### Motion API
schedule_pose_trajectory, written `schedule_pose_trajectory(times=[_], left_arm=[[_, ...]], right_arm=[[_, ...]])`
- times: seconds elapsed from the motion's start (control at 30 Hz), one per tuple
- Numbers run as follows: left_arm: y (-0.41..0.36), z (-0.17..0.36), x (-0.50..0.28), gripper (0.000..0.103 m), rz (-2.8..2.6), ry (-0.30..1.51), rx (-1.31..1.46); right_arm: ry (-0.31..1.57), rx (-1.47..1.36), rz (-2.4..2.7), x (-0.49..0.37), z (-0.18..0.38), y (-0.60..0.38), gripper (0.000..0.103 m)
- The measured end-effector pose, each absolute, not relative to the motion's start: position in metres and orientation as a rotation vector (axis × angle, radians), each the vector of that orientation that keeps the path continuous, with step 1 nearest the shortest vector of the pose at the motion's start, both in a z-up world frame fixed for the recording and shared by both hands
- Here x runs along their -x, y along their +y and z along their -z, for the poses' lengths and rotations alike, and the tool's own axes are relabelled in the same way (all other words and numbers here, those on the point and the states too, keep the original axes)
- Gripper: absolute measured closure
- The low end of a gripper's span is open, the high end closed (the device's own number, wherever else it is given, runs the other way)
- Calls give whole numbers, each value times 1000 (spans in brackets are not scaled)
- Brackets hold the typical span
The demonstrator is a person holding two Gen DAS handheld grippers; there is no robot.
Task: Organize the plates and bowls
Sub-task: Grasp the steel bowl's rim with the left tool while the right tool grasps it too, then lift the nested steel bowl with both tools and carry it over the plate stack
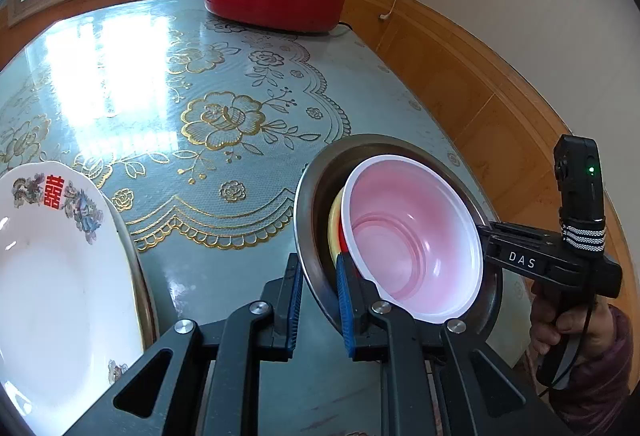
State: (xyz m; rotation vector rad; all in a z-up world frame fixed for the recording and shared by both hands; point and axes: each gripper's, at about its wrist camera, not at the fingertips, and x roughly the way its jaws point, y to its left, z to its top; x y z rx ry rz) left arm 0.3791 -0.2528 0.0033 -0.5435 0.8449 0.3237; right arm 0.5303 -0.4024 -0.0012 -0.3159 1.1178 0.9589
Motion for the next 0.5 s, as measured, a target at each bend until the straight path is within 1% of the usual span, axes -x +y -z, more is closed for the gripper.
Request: schedule_pose_trajectory(times=[0.17, 0.23, 0.5], left_arm=[[-257, -5, -381, 86, -346, 857, 514], [-257, -5, -382, 85, -346, 858, 508], [-257, -4, -384, 86, -353, 855, 502]], right_arm=[[1137, 335, -953, -526, 6, -399, 91], [1128, 341, -956, -523, 7, -398, 94], [1130, 332, -958, -525, 7, -402, 94]])
